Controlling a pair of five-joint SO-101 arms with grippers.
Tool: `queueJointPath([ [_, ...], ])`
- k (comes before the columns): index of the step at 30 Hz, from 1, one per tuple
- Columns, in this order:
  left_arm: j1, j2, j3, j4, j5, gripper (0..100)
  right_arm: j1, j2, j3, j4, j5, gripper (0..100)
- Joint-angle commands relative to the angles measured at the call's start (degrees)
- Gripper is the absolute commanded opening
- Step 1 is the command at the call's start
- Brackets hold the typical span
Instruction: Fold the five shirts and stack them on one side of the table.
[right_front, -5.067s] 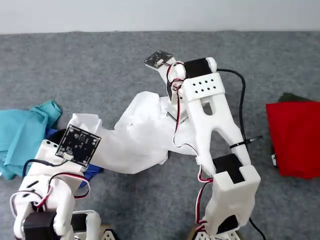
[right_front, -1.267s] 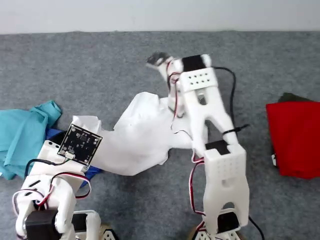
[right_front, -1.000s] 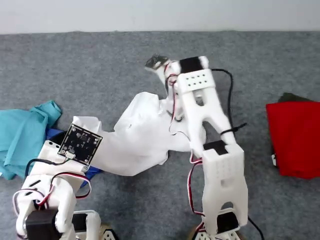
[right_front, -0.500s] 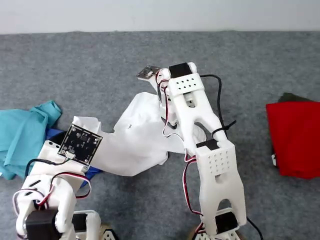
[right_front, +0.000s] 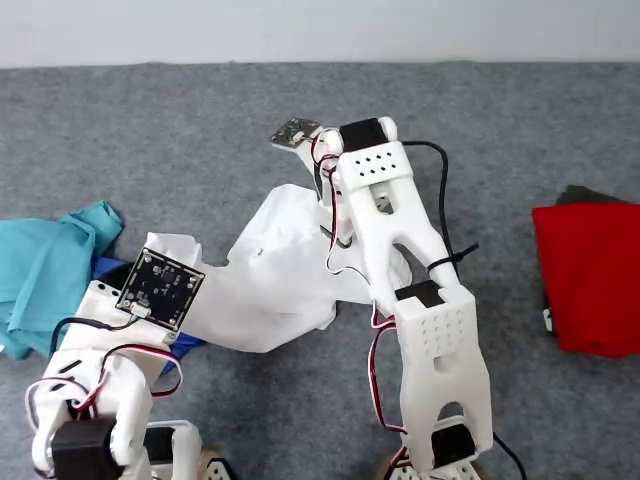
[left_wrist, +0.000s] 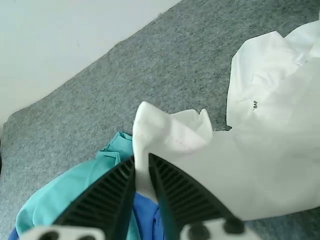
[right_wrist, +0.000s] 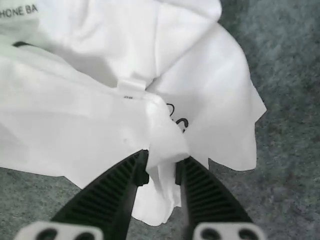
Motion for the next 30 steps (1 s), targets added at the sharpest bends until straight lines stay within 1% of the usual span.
queueJointPath([
  [1, 0.0, -0.26, -0.4, -1.05, -0.44, 1, -0.13, 1.19, -2.37, 2.33, -1.41, 6.4],
  [5, 0.0, -0.26, -0.4, -1.05, -0.44, 1, 0.04, 3.74, -2.46, 2.33, 0.44, 0.9],
  [7, 0.0, -0.26, 0.22, -1.32, -0.44, 1, 0.31, 3.38, -2.81, 2.33, 0.53, 1.2],
  [10, -0.35, -0.26, 0.66, -1.49, -0.44, 1, 1.71, -0.57, -3.69, 2.33, 0.62, 1.2],
  [14, -0.44, -0.35, -1.19, -2.11, -0.35, 1, 5.14, -9.71, -4.66, 2.33, 0.62, 1.2],
  [18, -0.44, -0.26, -2.86, -5.63, 1.23, 1, 8.66, -18.86, -4.66, 2.33, 2.55, 1.2],
  [25, -0.44, -0.26, -4.09, -10.73, 1.23, 1, 14.55, -30.11, -4.66, 2.24, 5.01, 1.2],
  [27, -0.44, -0.26, -5.49, -13.1, 1.41, 1, 15.52, -33.19, -4.66, 2.07, 5.01, 1.2],
  [30, -0.44, 0.0, -8.04, -19.34, 4.04, 1, 15.6, -38.81, -4.75, 1.1, 4.92, 1.2],
])
